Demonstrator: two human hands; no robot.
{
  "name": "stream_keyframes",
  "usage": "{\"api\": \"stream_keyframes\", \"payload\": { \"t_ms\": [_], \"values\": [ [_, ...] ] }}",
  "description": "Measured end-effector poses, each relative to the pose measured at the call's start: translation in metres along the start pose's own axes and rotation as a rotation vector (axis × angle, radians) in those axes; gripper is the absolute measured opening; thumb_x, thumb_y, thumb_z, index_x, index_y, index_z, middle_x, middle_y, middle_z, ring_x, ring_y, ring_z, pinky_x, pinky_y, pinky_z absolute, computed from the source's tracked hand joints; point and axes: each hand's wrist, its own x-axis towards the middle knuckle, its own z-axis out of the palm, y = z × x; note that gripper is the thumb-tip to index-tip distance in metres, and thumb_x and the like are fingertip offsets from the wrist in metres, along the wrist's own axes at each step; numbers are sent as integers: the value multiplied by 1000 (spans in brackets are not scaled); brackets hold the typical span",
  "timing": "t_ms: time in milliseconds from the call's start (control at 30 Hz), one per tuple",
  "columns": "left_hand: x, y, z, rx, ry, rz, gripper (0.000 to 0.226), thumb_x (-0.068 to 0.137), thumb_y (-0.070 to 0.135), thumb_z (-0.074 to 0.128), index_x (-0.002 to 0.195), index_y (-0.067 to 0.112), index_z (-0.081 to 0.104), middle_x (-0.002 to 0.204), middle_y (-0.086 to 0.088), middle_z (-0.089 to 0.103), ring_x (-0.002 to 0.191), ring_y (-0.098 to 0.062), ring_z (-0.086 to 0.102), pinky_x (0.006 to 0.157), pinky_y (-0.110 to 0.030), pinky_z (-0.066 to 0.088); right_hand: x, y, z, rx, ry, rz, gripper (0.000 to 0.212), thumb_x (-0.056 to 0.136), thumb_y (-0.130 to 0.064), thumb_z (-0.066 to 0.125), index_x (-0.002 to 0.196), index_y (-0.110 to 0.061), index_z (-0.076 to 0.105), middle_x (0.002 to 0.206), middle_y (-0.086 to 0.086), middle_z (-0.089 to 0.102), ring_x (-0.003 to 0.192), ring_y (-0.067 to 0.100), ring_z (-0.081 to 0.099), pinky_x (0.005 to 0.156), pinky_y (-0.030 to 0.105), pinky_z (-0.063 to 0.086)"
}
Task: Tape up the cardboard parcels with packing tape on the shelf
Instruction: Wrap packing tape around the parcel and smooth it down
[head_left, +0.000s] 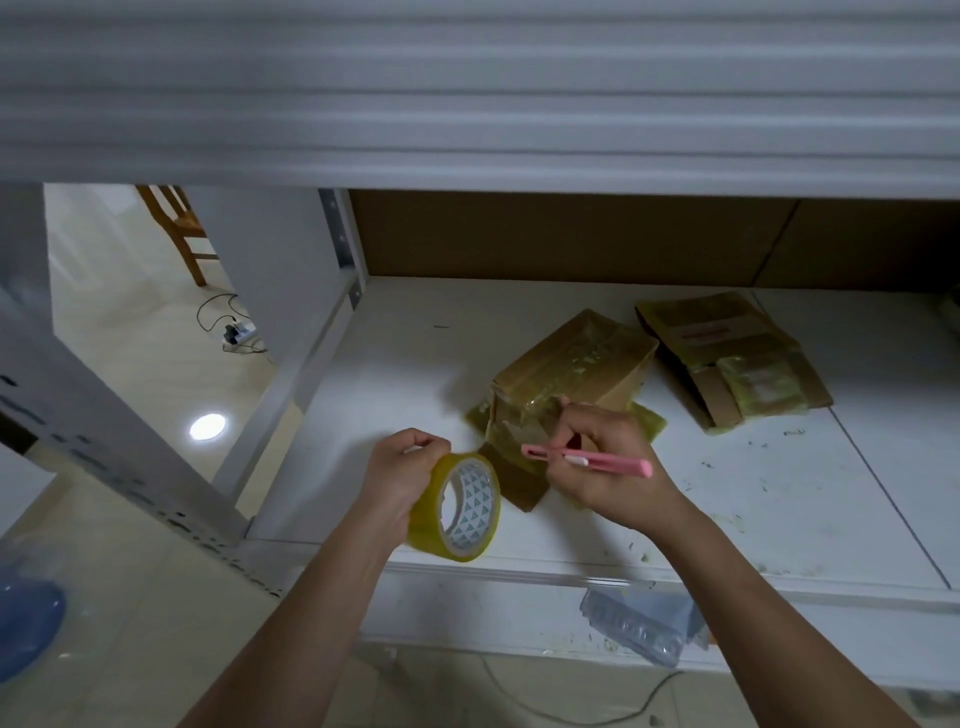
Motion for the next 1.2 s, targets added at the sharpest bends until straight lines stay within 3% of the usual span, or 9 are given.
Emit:
{"api": "stream_keyframes", "payload": {
  "t_ms": [100,200,400,600,800,900,1000,1067,1200],
  "values": [
    [2,-3,3,-5,24,18,6,87,14,68,84,9,68,63,-7,61,52,-20,54,57,-29,48,-5,-13,-5,229,117,48,7,75,-14,61,69,-12,61,66,-3,59,58,20,53,69,53,52],
    [4,-2,10,12,29,27,7,86,17,69,86,10,69,72,-11,64,57,-22,57,58,-30,48,-12,-21,-16,323,291,10,6,80,-14,63,74,-13,63,72,0,62,63,18,57,53,29,47],
    [5,1,21,83,47,53,7,87,17,68,85,10,69,78,-12,67,61,-23,59,59,-30,48,-41,20,-38,-166,642,61,17,91,-25,58,91,-10,67,84,0,66,77,11,61,67,18,46],
    [-3,4,30,164,56,105,6,86,18,69,83,13,69,85,-10,70,78,-30,67,65,-31,51,-79,93,-54,-673,302,425,45,75,4,75,118,-4,64,104,18,62,96,37,55,68,32,41],
    [-16,7,40,272,59,173,8,87,21,68,81,16,67,86,-4,69,80,-27,67,67,-32,53,-88,115,-54,-755,142,472,44,72,5,72,114,-6,71,80,13,55,82,34,51,59,33,40],
    [-21,8,39,348,22,209,9,89,27,67,84,20,66,88,-2,68,79,-23,66,69,-32,54,-85,101,-55,-690,198,506,50,74,5,70,122,-8,66,96,16,58,94,35,50,66,34,44],
    [-26,7,30,360,-58,254,15,89,37,68,84,22,66,85,-1,70,77,-21,67,66,-29,52,-70,60,-43,-556,317,230,27,80,-5,63,104,-10,73,91,6,64,84,22,59,69,26,44],
    [-30,6,24,381,-99,297,20,92,41,63,83,23,65,80,-2,70,73,-19,68,64,-28,53,-62,30,-22,-325,223,151,24,87,-27,55,98,-16,74,87,-6,67,76,7,60,69,19,48],
    [-36,4,17,336,-177,371,25,97,35,55,79,21,65,66,2,68,58,-7,61,55,-17,47,-48,7,30,35,14,359,36,90,-48,58,102,-19,76,91,-9,73,81,4,64,74,18,51]
  ]
}}
